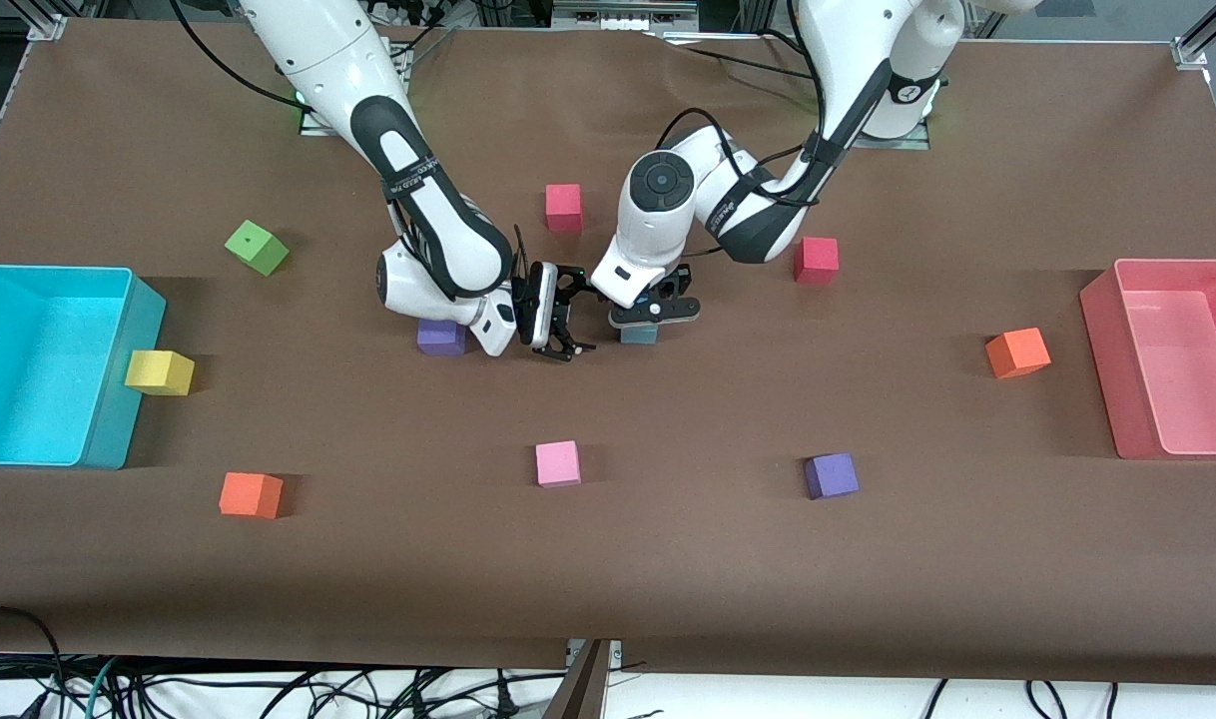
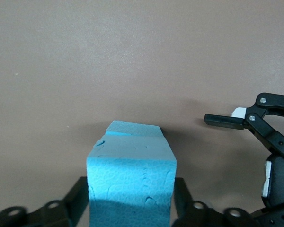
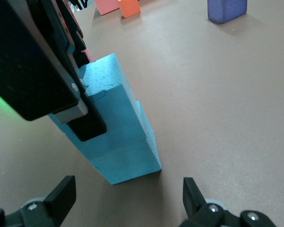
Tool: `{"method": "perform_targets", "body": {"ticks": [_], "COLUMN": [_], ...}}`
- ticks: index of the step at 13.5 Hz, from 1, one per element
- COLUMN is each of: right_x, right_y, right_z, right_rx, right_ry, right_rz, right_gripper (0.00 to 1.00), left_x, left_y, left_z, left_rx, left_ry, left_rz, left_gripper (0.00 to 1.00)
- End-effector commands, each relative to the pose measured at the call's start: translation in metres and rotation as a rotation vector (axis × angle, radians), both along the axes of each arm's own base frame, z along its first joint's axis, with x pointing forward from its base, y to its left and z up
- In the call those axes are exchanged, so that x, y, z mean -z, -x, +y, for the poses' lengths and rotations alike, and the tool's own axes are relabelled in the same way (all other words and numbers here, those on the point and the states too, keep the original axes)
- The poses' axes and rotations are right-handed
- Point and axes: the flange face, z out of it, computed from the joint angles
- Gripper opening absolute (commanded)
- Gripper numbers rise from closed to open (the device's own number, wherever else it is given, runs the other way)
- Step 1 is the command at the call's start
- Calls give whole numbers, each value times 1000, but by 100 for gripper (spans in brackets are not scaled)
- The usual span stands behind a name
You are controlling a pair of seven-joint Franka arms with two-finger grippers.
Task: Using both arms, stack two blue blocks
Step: 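Lower the cube onto the placed cube and open the left gripper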
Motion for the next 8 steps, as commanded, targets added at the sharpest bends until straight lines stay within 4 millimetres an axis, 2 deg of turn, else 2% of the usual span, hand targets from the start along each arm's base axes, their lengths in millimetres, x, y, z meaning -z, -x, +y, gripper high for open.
{"method": "perform_targets", "body": {"ticks": [1,4,6,8], "right_x": [-2,0,-1,-8], "right_y": [3,4,4,-1], "right_z": [-1,-2,-2,-5], "right_rx": [-1,0,0,14], "right_ry": [-22,-20,-20,-22], "right_rz": [-10,-5,-7,-8], "right_gripper": [100,100,100,100], "left_x": [-14,-54,-87,-123], "left_y": [-6,-17,-34,-55], "left_z": [1,18,48,90], "left_rx": [0,-25,-69,-135], "left_ry": [4,9,-3,-15], "left_rz": [-25,-55,-67,-84], "left_gripper": [100,100,100,100]}}
